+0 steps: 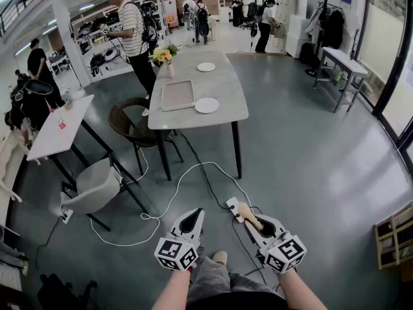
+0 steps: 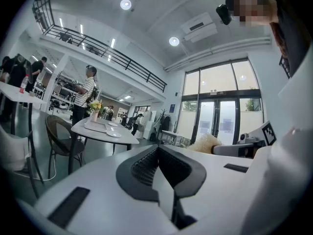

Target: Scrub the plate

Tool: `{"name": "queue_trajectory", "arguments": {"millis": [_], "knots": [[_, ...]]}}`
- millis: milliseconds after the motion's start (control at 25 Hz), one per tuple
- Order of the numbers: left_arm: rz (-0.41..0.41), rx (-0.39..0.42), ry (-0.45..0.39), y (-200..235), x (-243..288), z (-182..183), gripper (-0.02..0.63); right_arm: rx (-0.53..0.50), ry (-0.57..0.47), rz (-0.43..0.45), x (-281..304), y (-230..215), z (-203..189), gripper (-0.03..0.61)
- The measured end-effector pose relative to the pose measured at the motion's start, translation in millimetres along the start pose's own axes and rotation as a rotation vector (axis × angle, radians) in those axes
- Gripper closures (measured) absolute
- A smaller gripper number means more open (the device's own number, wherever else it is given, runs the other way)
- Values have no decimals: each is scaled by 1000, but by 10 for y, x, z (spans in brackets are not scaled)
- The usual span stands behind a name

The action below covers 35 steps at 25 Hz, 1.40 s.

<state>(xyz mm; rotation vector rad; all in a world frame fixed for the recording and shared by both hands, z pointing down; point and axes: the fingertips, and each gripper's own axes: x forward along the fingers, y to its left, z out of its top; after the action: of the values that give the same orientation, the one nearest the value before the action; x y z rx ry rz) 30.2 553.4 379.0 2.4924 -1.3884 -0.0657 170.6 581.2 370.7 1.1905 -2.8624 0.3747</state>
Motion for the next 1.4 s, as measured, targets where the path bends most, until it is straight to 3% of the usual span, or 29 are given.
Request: {"name": "queue_trajectory", "arguments": {"millis": [200,520,1080,1400], "knots": [[-3,23,14,37,38,65,601,-14,-13,-14,35,-86,112,499],[33,1,33,359,138,-45,601,26,3,-49,262,-329,-42,499],[-8,-28,69,1368,926,226,601,84,-2,-42,1505,-782,162,499],[-77,-17,91,1954,1432,383,601,129,-24,-65,2265,-1077,229,497]]}}
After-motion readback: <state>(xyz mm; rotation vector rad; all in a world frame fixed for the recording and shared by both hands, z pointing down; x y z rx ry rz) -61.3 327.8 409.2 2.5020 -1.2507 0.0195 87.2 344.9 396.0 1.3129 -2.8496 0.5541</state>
